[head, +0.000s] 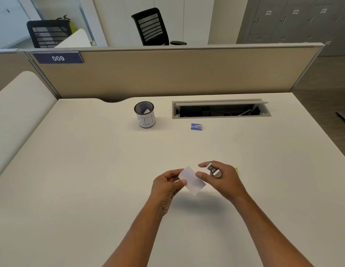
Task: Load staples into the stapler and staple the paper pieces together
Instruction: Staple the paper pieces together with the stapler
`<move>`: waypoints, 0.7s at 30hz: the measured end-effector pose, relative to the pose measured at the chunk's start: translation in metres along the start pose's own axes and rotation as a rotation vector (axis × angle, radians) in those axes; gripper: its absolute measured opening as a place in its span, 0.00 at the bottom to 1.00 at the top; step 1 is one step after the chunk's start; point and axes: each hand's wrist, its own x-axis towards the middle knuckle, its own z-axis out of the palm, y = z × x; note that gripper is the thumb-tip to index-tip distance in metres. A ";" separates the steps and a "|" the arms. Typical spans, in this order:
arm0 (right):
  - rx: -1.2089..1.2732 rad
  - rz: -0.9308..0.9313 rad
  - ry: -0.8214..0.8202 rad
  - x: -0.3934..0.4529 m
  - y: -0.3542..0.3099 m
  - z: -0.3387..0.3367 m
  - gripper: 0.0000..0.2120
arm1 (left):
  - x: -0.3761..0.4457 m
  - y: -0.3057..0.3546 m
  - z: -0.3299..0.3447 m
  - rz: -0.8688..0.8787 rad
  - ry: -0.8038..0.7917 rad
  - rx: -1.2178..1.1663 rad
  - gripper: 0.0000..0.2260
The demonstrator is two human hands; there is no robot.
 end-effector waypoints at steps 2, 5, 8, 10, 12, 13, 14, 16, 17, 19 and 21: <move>-0.013 0.083 -0.061 0.005 -0.002 0.003 0.09 | -0.001 0.000 0.003 -0.003 -0.024 -0.003 0.15; -0.050 0.111 -0.116 0.010 -0.002 0.006 0.10 | -0.003 0.000 0.005 -0.023 -0.054 0.008 0.13; -0.059 0.116 -0.142 0.014 -0.002 0.004 0.11 | -0.006 0.002 0.006 -0.057 -0.077 0.095 0.10; -0.083 0.111 -0.182 0.017 -0.002 0.002 0.10 | -0.007 0.003 0.005 -0.070 -0.085 0.196 0.09; -0.112 0.097 -0.218 0.019 -0.004 0.000 0.10 | -0.008 0.005 0.003 -0.084 -0.072 0.289 0.06; -0.137 0.092 -0.233 0.020 -0.006 -0.001 0.10 | -0.007 0.006 0.003 -0.094 -0.072 0.333 0.06; -0.167 0.087 -0.246 0.020 -0.007 -0.001 0.10 | -0.007 0.007 0.003 -0.104 -0.076 0.376 0.07; -0.192 0.086 -0.262 0.020 -0.007 0.000 0.09 | -0.007 0.008 0.004 -0.110 -0.082 0.437 0.10; -0.178 0.092 -0.257 0.020 -0.008 0.001 0.10 | -0.007 0.008 0.004 -0.109 -0.080 0.445 0.11; -0.098 0.139 -0.184 0.020 -0.011 0.003 0.15 | -0.007 0.008 0.004 -0.110 -0.057 0.412 0.11; 0.009 0.247 -0.066 0.019 -0.017 0.002 0.27 | -0.007 0.007 0.004 -0.121 -0.011 0.322 0.10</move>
